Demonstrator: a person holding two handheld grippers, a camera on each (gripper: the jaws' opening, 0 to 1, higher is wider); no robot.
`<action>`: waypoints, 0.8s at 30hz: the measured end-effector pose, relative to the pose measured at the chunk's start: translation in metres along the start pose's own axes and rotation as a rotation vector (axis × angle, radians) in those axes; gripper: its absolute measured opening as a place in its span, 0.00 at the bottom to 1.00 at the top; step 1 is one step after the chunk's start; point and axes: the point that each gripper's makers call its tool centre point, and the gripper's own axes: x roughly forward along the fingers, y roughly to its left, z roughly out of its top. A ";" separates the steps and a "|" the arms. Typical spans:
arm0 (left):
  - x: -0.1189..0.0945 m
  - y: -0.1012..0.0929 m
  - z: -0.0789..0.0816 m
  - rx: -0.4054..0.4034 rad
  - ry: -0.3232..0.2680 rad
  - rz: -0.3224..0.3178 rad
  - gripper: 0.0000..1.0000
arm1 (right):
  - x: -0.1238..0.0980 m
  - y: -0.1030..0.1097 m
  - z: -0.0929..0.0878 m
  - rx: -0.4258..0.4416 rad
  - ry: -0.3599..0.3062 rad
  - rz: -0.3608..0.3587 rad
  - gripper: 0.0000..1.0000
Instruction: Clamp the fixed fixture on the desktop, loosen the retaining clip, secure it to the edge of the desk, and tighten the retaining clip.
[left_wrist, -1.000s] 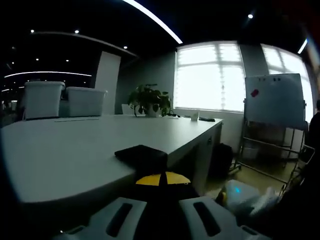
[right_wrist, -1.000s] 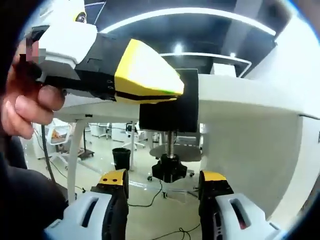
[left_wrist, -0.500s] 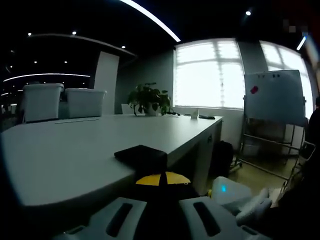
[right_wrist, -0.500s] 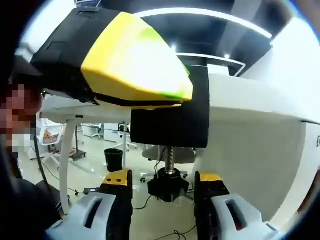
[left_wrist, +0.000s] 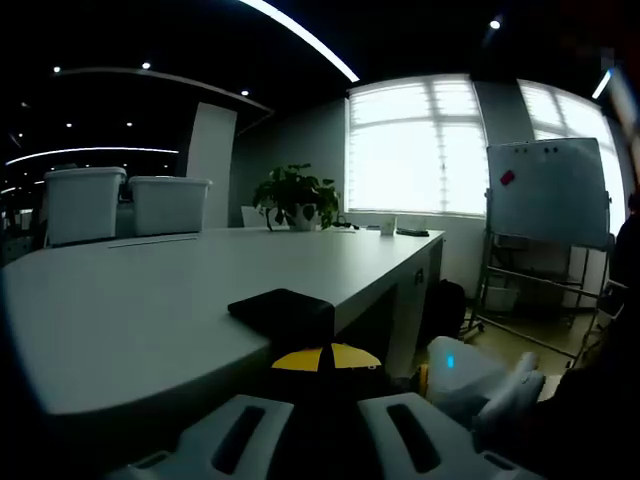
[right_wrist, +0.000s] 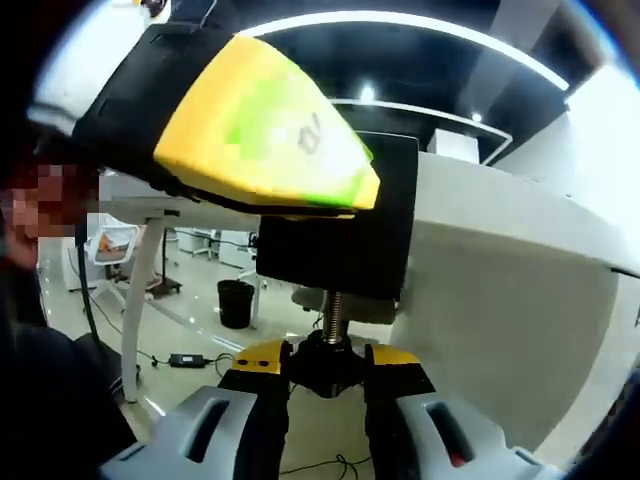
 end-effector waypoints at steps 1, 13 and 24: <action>0.000 0.000 0.000 -0.005 -0.002 0.001 0.01 | 0.000 0.001 0.000 0.002 0.002 0.029 0.28; 0.001 0.000 -0.005 -0.011 0.008 0.020 0.01 | 0.011 0.014 0.003 0.068 -0.066 0.389 0.27; 0.004 -0.001 -0.004 0.021 0.010 0.053 0.01 | -0.002 0.021 0.006 0.133 -0.091 0.561 0.27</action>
